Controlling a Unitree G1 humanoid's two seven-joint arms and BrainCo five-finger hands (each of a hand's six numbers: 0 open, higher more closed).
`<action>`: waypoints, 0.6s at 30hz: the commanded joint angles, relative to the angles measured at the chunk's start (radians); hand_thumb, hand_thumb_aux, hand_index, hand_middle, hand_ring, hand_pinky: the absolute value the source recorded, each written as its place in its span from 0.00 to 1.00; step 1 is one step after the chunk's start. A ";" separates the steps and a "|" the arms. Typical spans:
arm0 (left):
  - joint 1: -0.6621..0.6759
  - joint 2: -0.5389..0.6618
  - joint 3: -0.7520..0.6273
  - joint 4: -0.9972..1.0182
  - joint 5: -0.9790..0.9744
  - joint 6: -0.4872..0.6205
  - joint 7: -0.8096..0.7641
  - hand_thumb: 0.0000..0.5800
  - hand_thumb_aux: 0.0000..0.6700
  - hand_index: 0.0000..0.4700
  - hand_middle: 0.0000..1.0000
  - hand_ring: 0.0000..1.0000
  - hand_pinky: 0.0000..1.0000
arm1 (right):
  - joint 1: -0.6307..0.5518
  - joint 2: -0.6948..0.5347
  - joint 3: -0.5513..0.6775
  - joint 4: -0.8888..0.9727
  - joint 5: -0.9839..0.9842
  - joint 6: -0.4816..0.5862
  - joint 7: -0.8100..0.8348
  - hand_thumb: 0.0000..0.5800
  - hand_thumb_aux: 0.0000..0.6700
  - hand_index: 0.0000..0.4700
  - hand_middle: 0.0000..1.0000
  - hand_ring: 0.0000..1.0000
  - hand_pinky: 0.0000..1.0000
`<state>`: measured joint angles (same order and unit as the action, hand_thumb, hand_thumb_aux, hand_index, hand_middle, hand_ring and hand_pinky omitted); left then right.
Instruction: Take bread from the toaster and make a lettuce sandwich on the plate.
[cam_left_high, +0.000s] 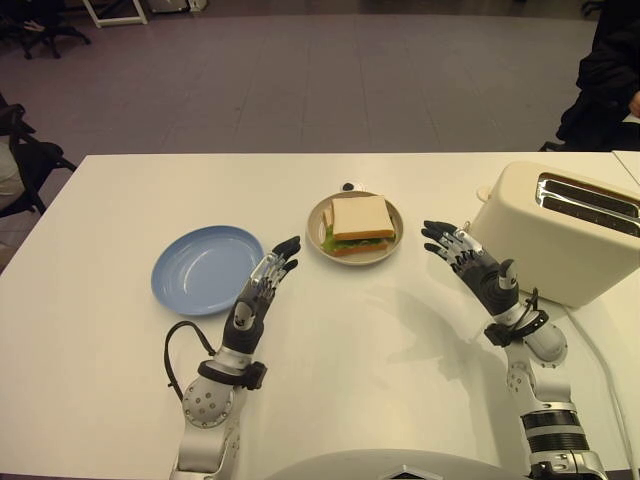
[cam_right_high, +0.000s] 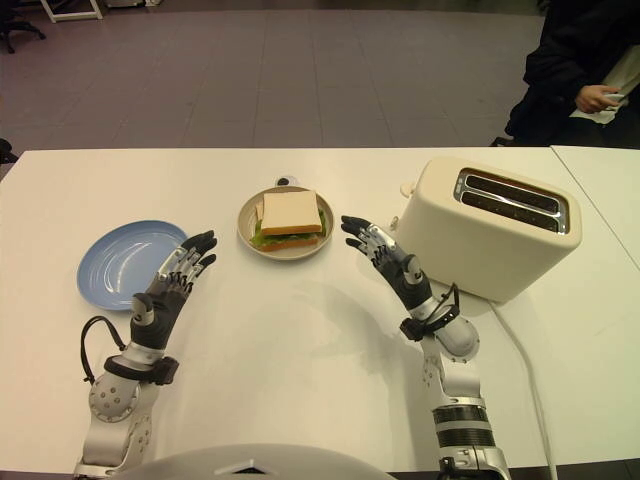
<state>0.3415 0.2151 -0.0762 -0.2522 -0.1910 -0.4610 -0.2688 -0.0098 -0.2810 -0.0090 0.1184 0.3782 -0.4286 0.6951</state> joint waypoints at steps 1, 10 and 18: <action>0.006 -0.006 0.008 0.010 0.016 0.009 -0.004 0.00 0.00 0.00 0.00 0.00 0.00 | -0.010 0.003 -0.008 0.012 -0.009 -0.001 0.008 0.00 0.00 0.00 0.00 0.00 0.00; 0.003 -0.012 0.011 0.011 0.026 0.012 -0.012 0.00 0.00 0.00 0.00 0.00 0.00 | -0.013 0.007 -0.015 0.014 -0.009 0.001 0.007 0.00 0.00 0.00 0.00 0.00 0.00; 0.001 -0.012 0.013 0.017 0.029 0.011 -0.014 0.00 0.00 0.00 0.00 0.00 0.00 | -0.023 0.014 -0.020 0.020 -0.009 0.003 0.009 0.00 0.00 0.00 0.00 0.00 0.00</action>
<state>0.3413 0.2038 -0.0687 -0.2448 -0.1765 -0.4599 -0.2776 -0.0208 -0.2702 -0.0242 0.1315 0.3745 -0.4290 0.7028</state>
